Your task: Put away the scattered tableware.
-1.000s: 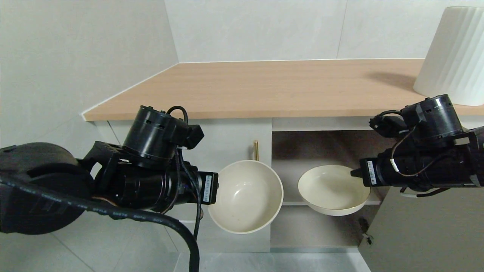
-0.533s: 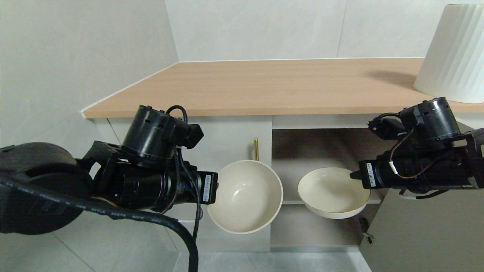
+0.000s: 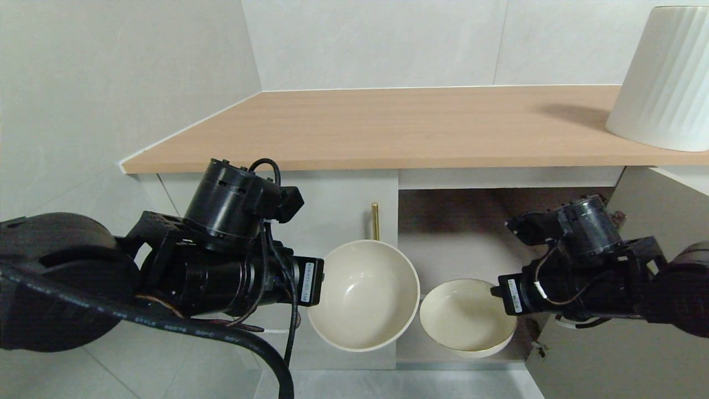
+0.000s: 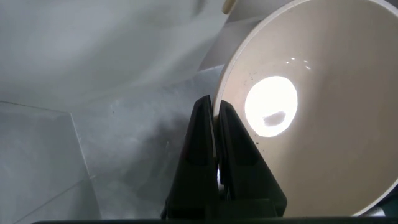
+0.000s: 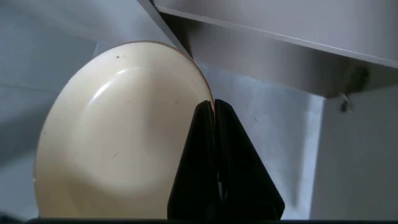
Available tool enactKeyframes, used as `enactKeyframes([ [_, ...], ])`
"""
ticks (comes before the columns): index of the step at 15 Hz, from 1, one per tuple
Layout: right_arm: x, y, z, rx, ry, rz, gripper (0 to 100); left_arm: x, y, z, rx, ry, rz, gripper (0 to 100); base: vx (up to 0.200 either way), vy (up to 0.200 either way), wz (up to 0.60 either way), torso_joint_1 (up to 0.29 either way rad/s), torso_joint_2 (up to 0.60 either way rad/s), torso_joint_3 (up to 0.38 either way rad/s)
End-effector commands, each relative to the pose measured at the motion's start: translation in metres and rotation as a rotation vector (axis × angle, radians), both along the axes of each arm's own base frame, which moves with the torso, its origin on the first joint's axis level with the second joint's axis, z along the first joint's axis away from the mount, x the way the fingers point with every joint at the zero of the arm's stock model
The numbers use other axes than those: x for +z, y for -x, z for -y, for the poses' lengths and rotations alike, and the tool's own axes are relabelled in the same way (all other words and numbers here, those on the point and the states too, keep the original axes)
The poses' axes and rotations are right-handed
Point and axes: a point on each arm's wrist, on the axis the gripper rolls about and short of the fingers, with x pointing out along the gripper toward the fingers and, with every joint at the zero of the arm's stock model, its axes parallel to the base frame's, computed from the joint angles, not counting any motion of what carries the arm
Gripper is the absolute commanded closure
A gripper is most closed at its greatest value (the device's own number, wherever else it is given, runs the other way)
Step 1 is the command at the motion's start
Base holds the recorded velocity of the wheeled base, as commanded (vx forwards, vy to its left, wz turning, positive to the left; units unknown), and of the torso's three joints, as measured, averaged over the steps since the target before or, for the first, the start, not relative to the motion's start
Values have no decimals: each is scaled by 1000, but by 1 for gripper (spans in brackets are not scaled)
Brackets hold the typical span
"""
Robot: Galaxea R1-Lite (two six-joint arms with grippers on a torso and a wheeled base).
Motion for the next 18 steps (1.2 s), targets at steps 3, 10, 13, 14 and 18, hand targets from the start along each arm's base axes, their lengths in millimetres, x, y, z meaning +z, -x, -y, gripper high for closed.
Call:
enactKeyframes([
  [3, -70, -30, -11, -80, -37, -58, 100, 0, 1, 1, -4, -2, 0, 100, 0, 0, 0, 0, 0, 0],
  [10, -117, -82, 7, -319, -70, 140, 100, -1, 1, 1, -4, -3, -3, 100, 0, 0, 0, 0, 0, 0],
  [13, -129, -101, 11, -414, -65, 176, 100, -2, 0, 1, -4, -4, -4, 100, 0, 0, 0, 0, 0, 0],
  [14, -131, -108, 14, -442, -78, 184, 100, -2, 0, 2, -3, -6, -5, 100, 0, 0, 0, 0, 0, 0],
  [18, -143, -127, 23, -523, -52, 209, 100, -3, 0, 2, -4, -6, -7, 100, 0, 0, 0, 0, 0, 0],
])
